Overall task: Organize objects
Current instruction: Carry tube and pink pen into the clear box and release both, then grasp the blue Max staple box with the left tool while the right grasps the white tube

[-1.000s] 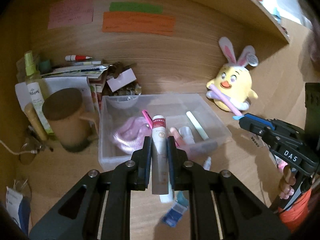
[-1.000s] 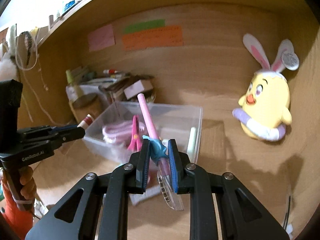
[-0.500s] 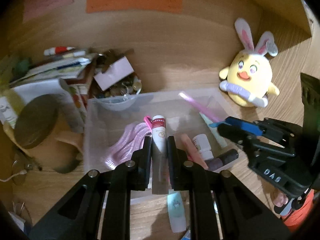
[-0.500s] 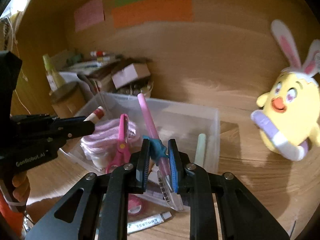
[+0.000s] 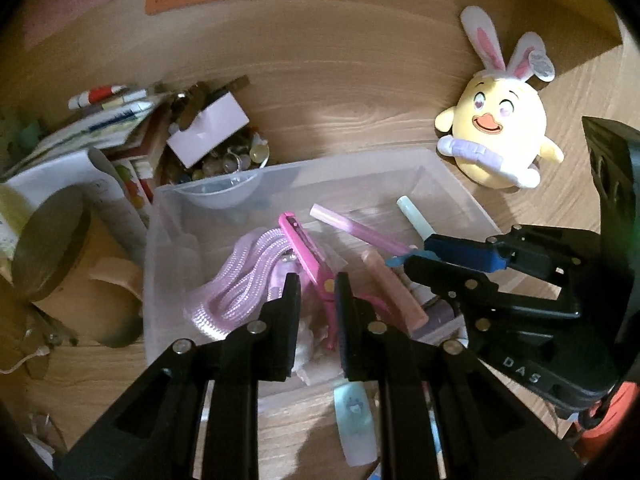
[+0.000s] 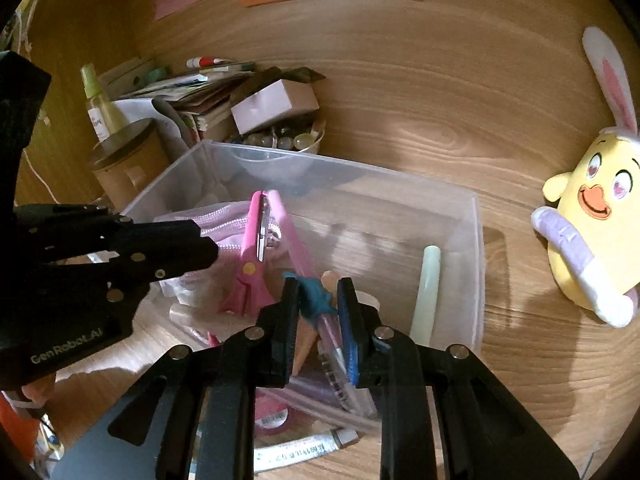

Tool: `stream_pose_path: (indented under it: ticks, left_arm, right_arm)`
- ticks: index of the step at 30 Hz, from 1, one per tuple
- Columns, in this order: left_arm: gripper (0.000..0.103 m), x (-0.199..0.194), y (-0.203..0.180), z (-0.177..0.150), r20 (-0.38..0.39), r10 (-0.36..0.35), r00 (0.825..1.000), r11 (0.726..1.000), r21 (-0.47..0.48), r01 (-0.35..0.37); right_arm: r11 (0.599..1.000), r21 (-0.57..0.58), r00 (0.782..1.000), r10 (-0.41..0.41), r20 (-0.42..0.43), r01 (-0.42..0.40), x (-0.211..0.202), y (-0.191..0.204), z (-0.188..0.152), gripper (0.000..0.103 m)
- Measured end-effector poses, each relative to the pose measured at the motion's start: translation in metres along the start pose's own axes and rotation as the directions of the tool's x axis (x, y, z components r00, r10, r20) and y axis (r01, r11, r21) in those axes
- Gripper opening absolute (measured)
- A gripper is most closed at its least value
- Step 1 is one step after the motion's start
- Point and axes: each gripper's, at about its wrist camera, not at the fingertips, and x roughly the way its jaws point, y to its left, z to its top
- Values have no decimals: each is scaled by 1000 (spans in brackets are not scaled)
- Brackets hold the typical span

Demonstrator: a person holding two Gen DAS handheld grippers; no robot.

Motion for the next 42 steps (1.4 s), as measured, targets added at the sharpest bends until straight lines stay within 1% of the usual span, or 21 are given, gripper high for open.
stream_pose_path:
  ticks: [4, 7, 9, 11, 13, 17, 19, 21, 24, 27, 33, 34, 37, 38, 40, 42]
  left_arm:
    - [32, -18, -1, -6, 37, 16, 999, 1000, 6, -16]
    - [37, -33, -2, -14, 62, 27, 998, 1000, 12, -28]
    - [42, -42, -3, -21, 76, 29, 997, 999, 17, -31]
    - [53, -48, -4, -28, 87, 34, 996, 999, 18, -36]
    - [56, -53, -6, -39, 89, 31, 996, 999, 24, -34]
    - [56, -54, -13, -63, 58, 18, 998, 999, 45, -21]
    - [57, -49, -16, -77, 22, 3, 1000, 999, 52, -4]
    - [57, -44, -19, -91, -12, -8, 1000, 998, 57, 9]
    - [57, -36, -25, -106, -63, -33, 997, 997, 66, 37]
    - [57, -31, -33, -118, -89, -56, 994, 993, 96, 65]
    - [58, -23, -42, -129, -119, -62, 991, 989, 123, 76]
    - [57, -22, -43, -130, -120, -60, 991, 989, 129, 75]
    - [45, -22, -47, -132, -121, -67, 990, 985, 148, 85]
    - [41, -22, -48, -133, -123, -75, 990, 984, 153, 93]
    - [40, -23, -52, -138, -110, -64, 992, 982, 172, 82]
    - [34, -26, -53, -142, -96, -55, 994, 980, 185, 72]
  right_arm:
    - [1000, 14, 1000, 20, 16, -20, -15, -1, -3, 20]
    - [1000, 13, 999, 14, 43, -14, -31, 0, -8, 20]
    - [1000, 8, 998, 6, 64, -6, -44, 1, -13, 23]
    - [1000, 18, 997, 15, 76, -17, -55, 1, -20, 26]
    - [999, 28, 996, 16, 83, -18, -64, 1, -28, 27]
    - [998, 54, 997, 21, 72, -25, -70, 4, -48, 31]
    - [997, 71, 999, 12, 53, -16, -68, 6, -58, 33]
    - [995, 102, 999, -12, 34, 9, -62, 7, -73, 38]
    - [990, 142, 1000, -15, -11, 17, -48, 6, -86, 40]
    - [986, 164, 998, -12, -53, 21, -33, 7, -91, 40]
    - [981, 187, 994, -35, -103, 54, -12, 9, -87, 40]
    - [981, 190, 994, -29, -107, 49, -10, 8, -88, 40]
    - [981, 180, 993, -51, -106, 70, -11, 9, -90, 40]
    - [981, 179, 993, -52, -106, 70, -13, 7, -92, 39]
    - [981, 175, 993, -62, -104, 79, -17, 5, -94, 31]
    - [983, 162, 992, -74, -103, 90, -19, 3, -97, 18]
